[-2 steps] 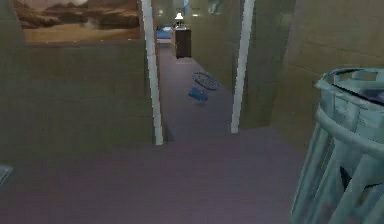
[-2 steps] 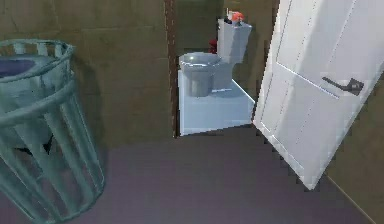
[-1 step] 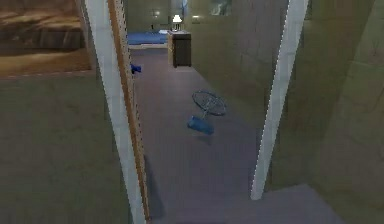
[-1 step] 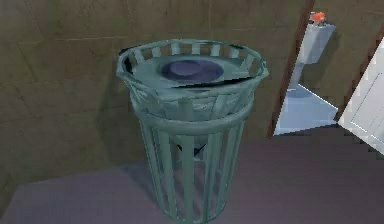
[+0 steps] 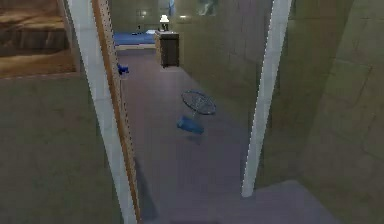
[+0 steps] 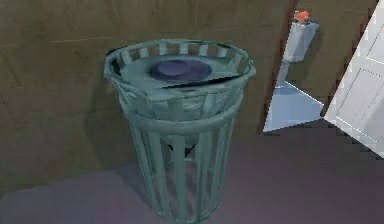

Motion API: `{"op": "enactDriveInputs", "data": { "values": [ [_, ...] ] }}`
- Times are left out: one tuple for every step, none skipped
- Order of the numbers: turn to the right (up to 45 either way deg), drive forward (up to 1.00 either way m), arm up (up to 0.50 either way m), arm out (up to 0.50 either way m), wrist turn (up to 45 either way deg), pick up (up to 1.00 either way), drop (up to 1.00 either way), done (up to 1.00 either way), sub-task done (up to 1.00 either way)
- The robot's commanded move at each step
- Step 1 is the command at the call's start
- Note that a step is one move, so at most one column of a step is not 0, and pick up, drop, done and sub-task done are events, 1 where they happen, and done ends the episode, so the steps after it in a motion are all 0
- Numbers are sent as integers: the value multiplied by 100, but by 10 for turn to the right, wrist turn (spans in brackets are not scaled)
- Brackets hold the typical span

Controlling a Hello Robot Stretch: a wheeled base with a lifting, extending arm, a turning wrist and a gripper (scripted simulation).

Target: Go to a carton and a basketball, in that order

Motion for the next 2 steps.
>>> {"op": "enactDriveInputs", "data": {
  "values": [
    [0,100,0,0,0,0,0,0,0],
    [-240,0,0,0,0,0,0,0,0]
  ]
}}
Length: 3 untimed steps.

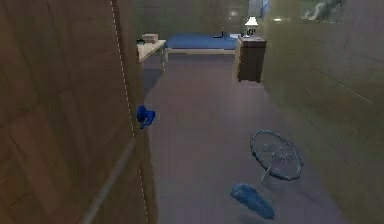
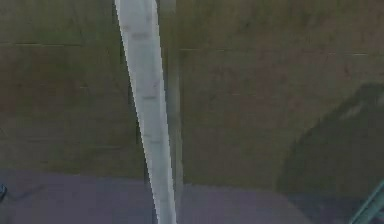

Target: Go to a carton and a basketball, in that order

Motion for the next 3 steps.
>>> {"op": "enactDriveInputs", "data": {
  "values": [
    [0,100,0,0,0,0,0,0,0],
    [-60,0,0,0,0,0,0,0,0],
    [0,5,0,0,0,0,0,0,0]
  ]
}}
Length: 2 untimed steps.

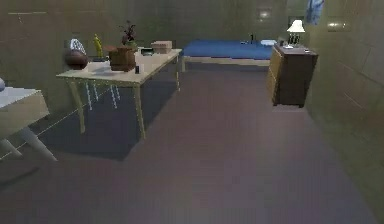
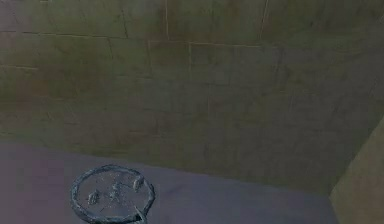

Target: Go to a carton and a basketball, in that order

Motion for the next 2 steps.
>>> {"op": "enactDriveInputs", "data": {
  "values": [
    [0,100,0,0,0,0,0,0,0],
    [-30,0,0,0,0,0,0,0,0]
  ]
}}
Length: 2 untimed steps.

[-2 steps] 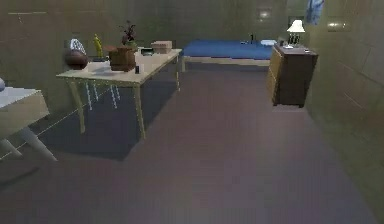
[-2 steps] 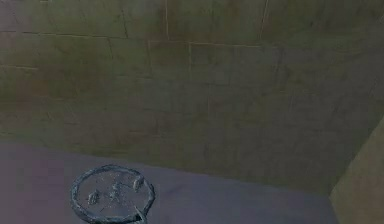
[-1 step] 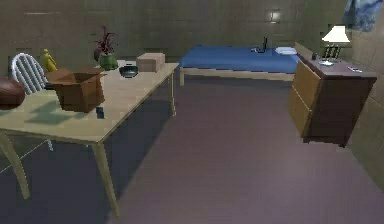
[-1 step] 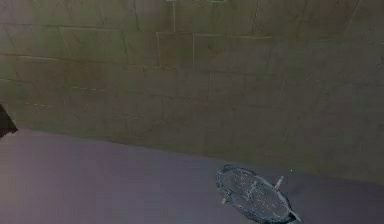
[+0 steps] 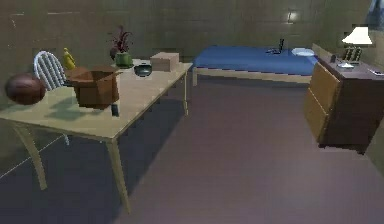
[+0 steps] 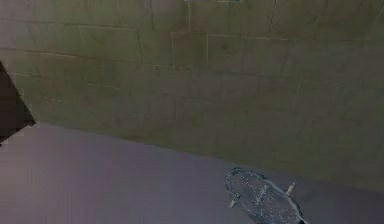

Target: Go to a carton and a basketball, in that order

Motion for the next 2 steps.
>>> {"op": "enactDriveInputs", "data": {
  "values": [
    [0,60,0,0,0,0,0,0,0],
    [-360,0,0,0,0,0,0,0,0]
  ]
}}
